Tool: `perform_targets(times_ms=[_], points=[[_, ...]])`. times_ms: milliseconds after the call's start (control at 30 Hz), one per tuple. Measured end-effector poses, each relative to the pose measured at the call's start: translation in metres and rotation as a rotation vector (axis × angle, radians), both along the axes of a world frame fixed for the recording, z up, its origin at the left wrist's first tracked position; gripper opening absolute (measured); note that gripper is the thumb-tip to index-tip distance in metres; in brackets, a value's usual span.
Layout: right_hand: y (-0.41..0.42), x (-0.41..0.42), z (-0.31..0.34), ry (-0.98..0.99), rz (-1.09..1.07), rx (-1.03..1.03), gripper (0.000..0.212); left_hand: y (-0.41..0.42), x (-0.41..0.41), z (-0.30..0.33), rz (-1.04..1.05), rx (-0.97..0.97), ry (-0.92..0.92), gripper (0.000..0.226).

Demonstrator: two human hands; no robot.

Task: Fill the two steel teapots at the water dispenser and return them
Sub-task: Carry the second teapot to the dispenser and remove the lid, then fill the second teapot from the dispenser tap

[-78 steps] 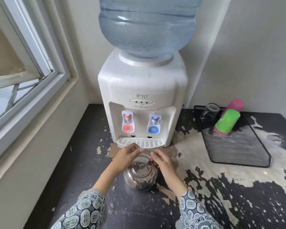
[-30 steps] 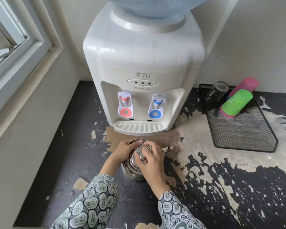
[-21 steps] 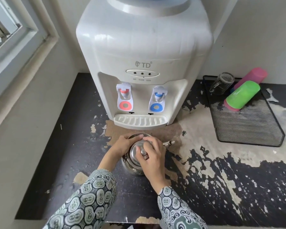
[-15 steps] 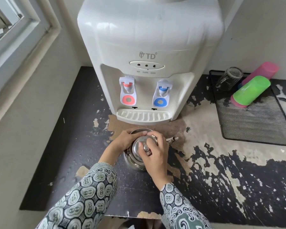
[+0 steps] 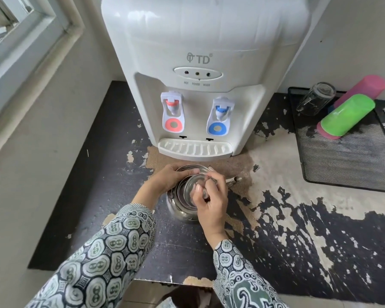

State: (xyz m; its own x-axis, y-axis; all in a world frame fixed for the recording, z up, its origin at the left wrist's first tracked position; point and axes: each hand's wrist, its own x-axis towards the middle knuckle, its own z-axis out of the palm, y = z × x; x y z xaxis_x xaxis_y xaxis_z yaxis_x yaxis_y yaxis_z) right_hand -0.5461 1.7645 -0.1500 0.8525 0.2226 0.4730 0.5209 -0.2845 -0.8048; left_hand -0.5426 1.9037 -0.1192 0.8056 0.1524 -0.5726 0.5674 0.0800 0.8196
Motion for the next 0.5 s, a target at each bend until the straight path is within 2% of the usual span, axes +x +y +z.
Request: perform_targets(times_ms=[100, 200, 300, 367, 433, 500], points=[[-0.001, -0.001, -0.001, 0.038, 0.002, -0.008, 0.047, -0.002, -0.002, 0.001, 0.019, 0.025, 0.006, 0.02], [-0.003, 0.002, 0.003, 0.145, 0.039, 0.018, 0.037, -0.004, -0.005, 0.002, 0.055, 0.054, 0.0, 0.032], [-0.013, -0.001, 0.017, 0.38, 0.056, 0.112, 0.025, -0.009, -0.01, 0.007, 0.072, 0.093, -0.027, 0.035], [-0.022, -0.006, 0.022, 0.504, 0.034, 0.205, 0.033, -0.008, -0.015, 0.004, 0.084, 0.118, -0.061, 0.032], [-0.037, -0.014, 0.024, 0.481, -0.015, 0.239, 0.032, -0.009, -0.024, 0.002, 0.126, 0.143, -0.097, 0.028], [-0.051, -0.018, 0.023, 0.421, -0.072, 0.183, 0.007, -0.014, -0.035, -0.002, 0.233, 0.16, -0.13, 0.019]])
